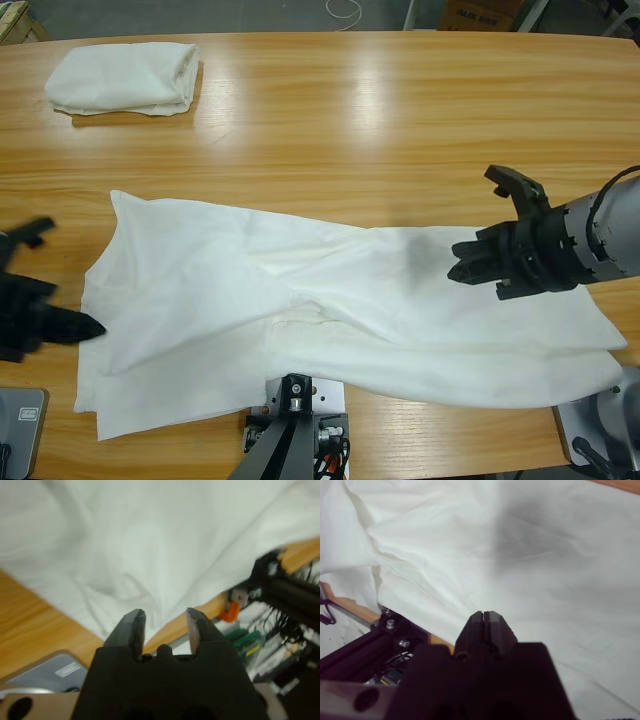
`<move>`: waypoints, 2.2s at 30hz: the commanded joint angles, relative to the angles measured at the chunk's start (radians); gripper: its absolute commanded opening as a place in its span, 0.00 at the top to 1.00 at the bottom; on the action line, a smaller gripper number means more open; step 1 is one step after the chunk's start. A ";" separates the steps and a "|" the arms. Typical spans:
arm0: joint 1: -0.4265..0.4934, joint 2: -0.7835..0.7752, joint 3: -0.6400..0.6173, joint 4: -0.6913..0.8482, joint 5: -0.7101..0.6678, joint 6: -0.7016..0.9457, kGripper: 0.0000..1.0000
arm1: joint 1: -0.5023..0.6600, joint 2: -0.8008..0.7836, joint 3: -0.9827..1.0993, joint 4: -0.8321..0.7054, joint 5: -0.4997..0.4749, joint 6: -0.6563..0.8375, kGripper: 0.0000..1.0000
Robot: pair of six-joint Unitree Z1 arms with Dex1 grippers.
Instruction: Fold clothes
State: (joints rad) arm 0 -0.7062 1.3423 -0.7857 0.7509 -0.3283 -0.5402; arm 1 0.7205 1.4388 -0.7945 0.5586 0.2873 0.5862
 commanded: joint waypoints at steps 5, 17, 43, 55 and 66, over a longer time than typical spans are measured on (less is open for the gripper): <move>0.038 0.334 -0.134 -0.335 -0.070 0.202 0.37 | 0.003 -0.013 0.035 -0.017 0.027 0.011 1.00; 0.123 0.598 -0.310 -0.082 -0.230 0.700 0.37 | 0.004 0.017 0.067 -0.056 0.031 0.014 1.00; 0.094 0.777 -0.391 0.010 -0.293 0.784 1.00 | 0.004 0.061 0.069 -0.086 0.047 0.014 1.00; 0.077 0.615 -0.472 0.007 -0.197 0.807 1.00 | 0.016 0.077 0.078 -0.088 0.049 0.014 1.00; -0.068 0.638 -0.577 0.074 -0.333 0.860 1.00 | 0.025 0.117 0.081 -0.109 0.052 0.013 1.00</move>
State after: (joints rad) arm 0 -0.7342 1.9274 -1.4223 0.7944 -0.6190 0.2734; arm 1 0.7330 1.5075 -0.7394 0.4702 0.3268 0.5872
